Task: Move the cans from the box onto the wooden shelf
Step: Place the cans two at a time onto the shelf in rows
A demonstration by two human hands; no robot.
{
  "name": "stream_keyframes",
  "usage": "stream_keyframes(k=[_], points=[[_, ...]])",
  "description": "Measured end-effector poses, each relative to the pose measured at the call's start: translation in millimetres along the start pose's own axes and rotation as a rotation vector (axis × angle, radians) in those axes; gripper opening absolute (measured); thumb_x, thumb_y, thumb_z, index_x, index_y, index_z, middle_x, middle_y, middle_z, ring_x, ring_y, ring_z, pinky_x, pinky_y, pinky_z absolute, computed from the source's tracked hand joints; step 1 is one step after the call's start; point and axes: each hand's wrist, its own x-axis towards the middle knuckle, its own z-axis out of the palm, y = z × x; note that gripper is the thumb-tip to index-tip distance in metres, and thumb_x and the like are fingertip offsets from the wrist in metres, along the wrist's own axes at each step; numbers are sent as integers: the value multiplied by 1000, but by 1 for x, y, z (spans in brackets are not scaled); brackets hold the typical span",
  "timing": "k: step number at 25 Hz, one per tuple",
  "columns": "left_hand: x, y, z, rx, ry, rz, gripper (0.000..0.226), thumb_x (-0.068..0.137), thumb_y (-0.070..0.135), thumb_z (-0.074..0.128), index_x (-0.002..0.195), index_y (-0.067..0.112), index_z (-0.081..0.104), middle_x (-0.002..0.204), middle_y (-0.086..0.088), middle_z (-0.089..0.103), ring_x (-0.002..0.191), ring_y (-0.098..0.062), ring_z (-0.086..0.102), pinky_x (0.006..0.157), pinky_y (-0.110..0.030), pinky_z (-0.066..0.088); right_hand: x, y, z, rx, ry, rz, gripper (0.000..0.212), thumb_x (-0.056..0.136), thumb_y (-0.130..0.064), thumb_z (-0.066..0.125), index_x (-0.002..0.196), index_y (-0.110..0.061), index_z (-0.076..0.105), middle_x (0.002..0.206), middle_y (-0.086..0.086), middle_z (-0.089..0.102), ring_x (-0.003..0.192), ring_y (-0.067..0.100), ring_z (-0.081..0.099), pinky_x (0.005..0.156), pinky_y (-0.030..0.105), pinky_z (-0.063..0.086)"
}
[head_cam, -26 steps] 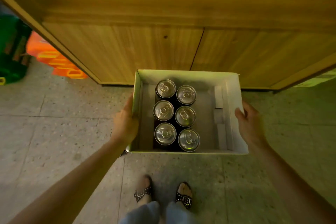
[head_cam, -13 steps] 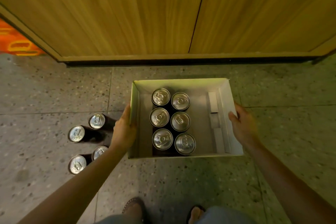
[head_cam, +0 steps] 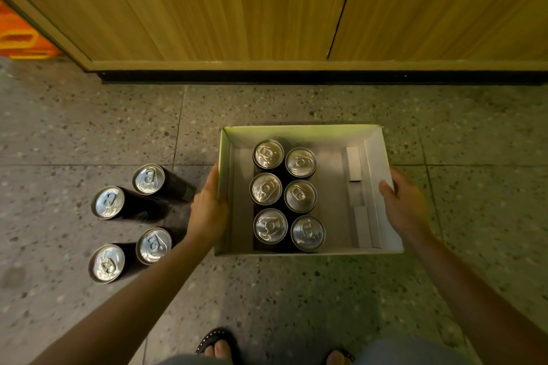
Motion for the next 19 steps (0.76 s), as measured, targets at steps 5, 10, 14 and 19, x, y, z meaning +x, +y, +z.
stream_keyframes(k=[5, 10, 14, 19], points=[[-2, 0, 2, 69, 46, 10, 74, 90, 9, 48, 146, 31, 4, 145, -14, 36, 132, -31, 39, 108, -50, 35, 0, -5, -8, -76, 100, 22, 51, 90, -21, 53, 138, -15, 36, 137, 14, 48, 115, 26, 50, 92, 37, 42], [9, 32, -10, 86, 106, 418, 59, 82, 1, 59, 135, 13, 37, 133, -6, 49, 115, -10, 46, 97, -27, 41, 7, -34, -3, 17, -41, -461, 39, 83, -16, 63, 121, -12, 54, 114, -1, 61, 104, 6, 54, 88, 15, 42], [43, 45, 0, -56, -234, 211, 57, 80, -1, 61, 133, 12, 41, 131, -11, 52, 124, -21, 48, 98, -27, 42, 29, -51, 29, 123, -442, -403, 56, 80, -17, 67, 132, -19, 44, 129, -3, 53, 117, 10, 51, 100, 25, 39], [58, 49, 9, -279, -338, -42, 52, 78, -6, 56, 126, 11, 47, 114, -10, 58, 99, -21, 57, 75, -24, 48, 48, -53, 51, 247, -678, -227, 62, 76, -12, 69, 130, -26, 44, 132, -2, 51, 125, 14, 45, 110, 39, 35]])
